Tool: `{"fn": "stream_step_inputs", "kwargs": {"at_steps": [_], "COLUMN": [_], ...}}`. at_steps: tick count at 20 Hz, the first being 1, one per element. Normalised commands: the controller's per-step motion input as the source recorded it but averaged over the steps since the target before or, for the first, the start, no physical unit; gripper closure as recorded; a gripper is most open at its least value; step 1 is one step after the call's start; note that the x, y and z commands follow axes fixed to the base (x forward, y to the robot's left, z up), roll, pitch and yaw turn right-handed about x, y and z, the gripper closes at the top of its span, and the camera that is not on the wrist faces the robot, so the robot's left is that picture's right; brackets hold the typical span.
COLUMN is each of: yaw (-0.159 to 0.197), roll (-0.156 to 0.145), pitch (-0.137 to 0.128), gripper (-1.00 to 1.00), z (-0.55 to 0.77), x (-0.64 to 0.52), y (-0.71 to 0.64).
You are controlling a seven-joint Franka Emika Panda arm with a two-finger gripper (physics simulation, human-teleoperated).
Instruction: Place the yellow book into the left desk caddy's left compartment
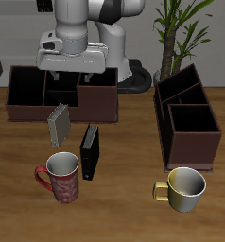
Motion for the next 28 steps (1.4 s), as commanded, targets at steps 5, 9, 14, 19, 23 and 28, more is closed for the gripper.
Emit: {"fn": "stream_step_inputs", "kwargs": {"at_steps": [5,9,14,19,23,28], "yaw": [-0.008,-0.065,-0.065,-0.067,-0.032,-0.068], "roll": [-0.018,-0.038,-0.019,0.0,-0.035,-0.041], "pitch": [-0.047,-0.063,-0.079,-0.056,-0.02,-0.01], "gripper": [-1.0,-1.0,-1.0,-1.0,-1.0,-1.0], "z": [-0.2,-0.2,-0.17,-0.19,-0.27,-0.29], "x": [-0.1,-0.11,-0.07,-0.03,0.0,0.06], "y": [-0.35,-0.29,-0.11,-0.06,-0.17,-0.21]}}
